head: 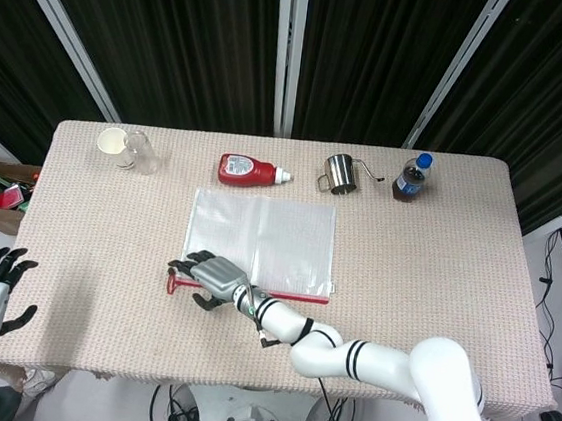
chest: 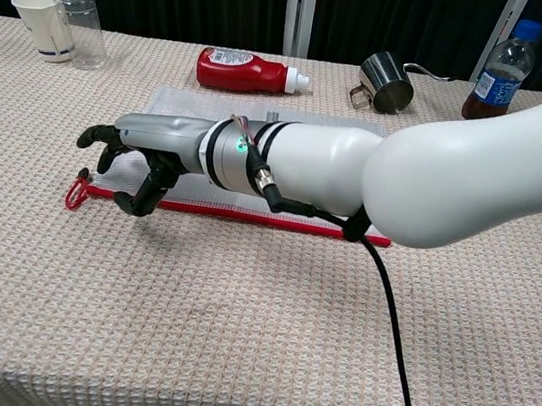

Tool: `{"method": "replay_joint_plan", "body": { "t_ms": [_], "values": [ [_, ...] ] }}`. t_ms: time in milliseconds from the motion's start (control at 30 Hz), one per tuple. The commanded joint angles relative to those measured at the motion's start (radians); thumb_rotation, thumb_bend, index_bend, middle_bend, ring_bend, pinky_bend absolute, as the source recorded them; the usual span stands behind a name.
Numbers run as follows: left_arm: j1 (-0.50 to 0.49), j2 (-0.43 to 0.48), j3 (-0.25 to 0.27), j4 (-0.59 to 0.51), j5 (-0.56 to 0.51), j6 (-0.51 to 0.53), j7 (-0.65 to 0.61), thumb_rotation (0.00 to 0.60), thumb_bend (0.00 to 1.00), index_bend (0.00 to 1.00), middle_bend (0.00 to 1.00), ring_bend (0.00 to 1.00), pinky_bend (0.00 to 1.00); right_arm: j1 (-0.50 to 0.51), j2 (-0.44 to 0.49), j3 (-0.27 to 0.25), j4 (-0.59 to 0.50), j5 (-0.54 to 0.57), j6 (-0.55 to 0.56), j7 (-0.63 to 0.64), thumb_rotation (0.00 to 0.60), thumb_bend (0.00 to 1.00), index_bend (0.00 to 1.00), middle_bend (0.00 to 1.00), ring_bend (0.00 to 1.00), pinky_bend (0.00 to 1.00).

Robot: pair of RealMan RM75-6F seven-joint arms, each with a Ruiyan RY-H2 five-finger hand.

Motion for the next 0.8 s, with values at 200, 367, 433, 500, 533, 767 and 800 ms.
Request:
{"method": "replay_joint_plan", "body": {
  "t_ms": [200, 367, 433, 500, 533, 767, 800],
  "values": [
    [0.003, -0.003, 0.001, 0.008, -0.004, 0.002, -0.012, 0.600, 0.20, 0.27, 0.14, 0.11, 0.16, 0.057, -0.053, -0.002, 0.047, 0.000, -0.029, 0.012, 0.600, 0.50, 0.00, 0.15, 0.00, 0.00],
    [0.005, -0.007, 0.002, 0.017, -0.009, -0.001, -0.016, 0.600, 0.20, 0.27, 0.14, 0.11, 0.16, 0.035, -0.025, -0.034, -0.035, -0.065, -0.014, 0.036, 0.600, 0.50, 0.00, 0.15, 0.00, 0.00],
    [0.003, -0.009, 0.002, 0.019, -0.007, -0.003, -0.017, 0.600, 0.20, 0.27, 0.14, 0.11, 0.16, 0.028, -0.011, -0.048, -0.063, -0.086, -0.012, 0.043, 0.600, 0.50, 0.00, 0.15, 0.00, 0.00],
    [0.002, -0.012, 0.001, 0.021, -0.004, -0.002, -0.018, 0.600, 0.20, 0.27, 0.14, 0.11, 0.16, 0.023, 0.003, -0.062, -0.089, -0.110, -0.012, 0.050, 0.600, 0.50, 0.00, 0.15, 0.00, 0.00],
    [0.001, -0.012, 0.001, 0.021, -0.003, -0.002, -0.018, 0.600, 0.20, 0.27, 0.14, 0.11, 0.16, 0.022, 0.008, -0.067, -0.099, -0.120, -0.012, 0.053, 0.600, 0.50, 0.00, 0.15, 0.00, 0.00],
    [0.006, -0.013, 0.004, 0.025, -0.002, 0.004, -0.020, 0.600, 0.20, 0.27, 0.14, 0.11, 0.16, -0.011, 0.069, -0.109, -0.197, -0.206, 0.043, 0.068, 0.600, 0.48, 0.00, 0.16, 0.00, 0.00],
    [0.006, -0.013, 0.004, 0.025, -0.003, 0.003, -0.020, 0.600, 0.20, 0.27, 0.14, 0.11, 0.16, -0.018, 0.072, -0.109, -0.201, -0.216, 0.067, 0.065, 0.600, 0.48, 0.00, 0.16, 0.00, 0.00]
  ]
}}
